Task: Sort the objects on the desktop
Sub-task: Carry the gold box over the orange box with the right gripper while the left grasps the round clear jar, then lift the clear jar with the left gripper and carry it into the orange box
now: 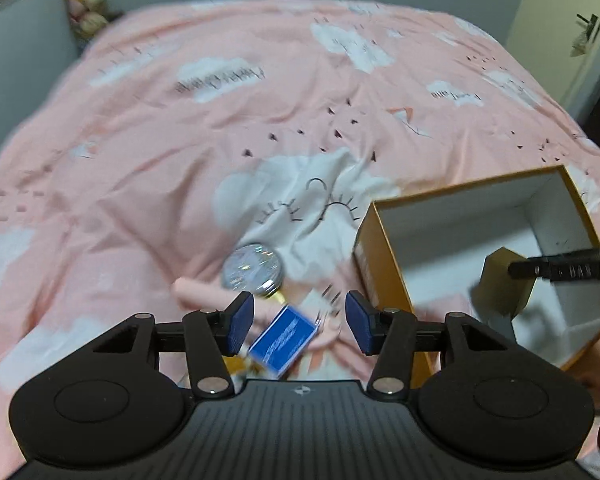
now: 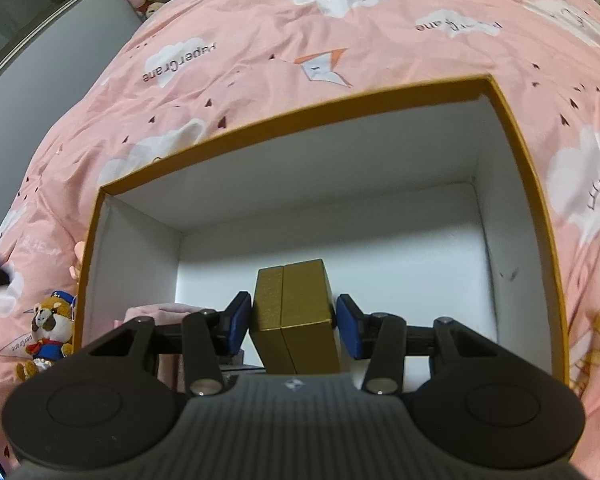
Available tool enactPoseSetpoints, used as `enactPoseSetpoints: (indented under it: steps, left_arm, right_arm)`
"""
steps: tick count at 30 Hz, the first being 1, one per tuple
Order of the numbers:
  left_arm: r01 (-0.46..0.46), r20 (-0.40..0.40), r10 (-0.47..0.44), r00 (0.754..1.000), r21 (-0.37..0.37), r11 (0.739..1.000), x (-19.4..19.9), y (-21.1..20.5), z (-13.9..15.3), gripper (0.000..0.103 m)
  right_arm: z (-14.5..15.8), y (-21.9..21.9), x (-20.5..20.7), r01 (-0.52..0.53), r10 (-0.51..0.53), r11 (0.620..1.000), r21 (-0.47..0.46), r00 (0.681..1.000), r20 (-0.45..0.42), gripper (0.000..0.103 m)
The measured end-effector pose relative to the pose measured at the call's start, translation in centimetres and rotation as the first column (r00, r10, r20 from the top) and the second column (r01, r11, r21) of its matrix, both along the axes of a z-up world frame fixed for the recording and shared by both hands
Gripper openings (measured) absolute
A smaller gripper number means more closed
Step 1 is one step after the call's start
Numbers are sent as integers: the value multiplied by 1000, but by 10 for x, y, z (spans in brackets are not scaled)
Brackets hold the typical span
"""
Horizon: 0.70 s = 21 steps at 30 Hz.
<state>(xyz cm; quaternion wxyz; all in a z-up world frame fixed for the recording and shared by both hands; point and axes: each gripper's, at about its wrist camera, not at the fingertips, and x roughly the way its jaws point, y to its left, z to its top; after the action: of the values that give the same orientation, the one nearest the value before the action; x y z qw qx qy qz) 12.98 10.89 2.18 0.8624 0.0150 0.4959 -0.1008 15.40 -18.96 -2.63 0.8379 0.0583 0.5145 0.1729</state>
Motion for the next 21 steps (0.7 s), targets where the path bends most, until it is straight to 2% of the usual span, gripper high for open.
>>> enactPoseSetpoints:
  steps: [3,7,10,13,15,17,21]
  left_arm:
    - [27,-52,-26,998,7,1000,41,5,-24,60]
    - [-35,-139,35,990,1,999,91,23,-65,60]
    - [-79,-223,71,972,-27,996,114,40,-97,60]
    - [-104,-273,98,957,-5,995,123,46,-120,60]
    - [-106,-274,103,956,2,994,125,49,-129,62]
    - [-128,-273,117,955,-24,991,126,54,-134,69]
    - [-167,-321,120,940,-122,978,127,60,-148,71]
  right_arm:
    - [1,2,1,-13,13,1000,-7,1000,13,49]
    - [1,3,3,-23,23,1000,20,1000,1,49]
    - [1,3,4,-27,27,999,31,1000,-9,49]
    - [-1,0,7,-17,17,1000,21,1000,-13,49]
    - [-3,-2,9,-7,8,1000,23,1000,-20,49]
    - [-3,-4,10,-2,3,1000,31,1000,-28,49]
    - [-5,-5,12,7,-5,999,47,999,-41,49]
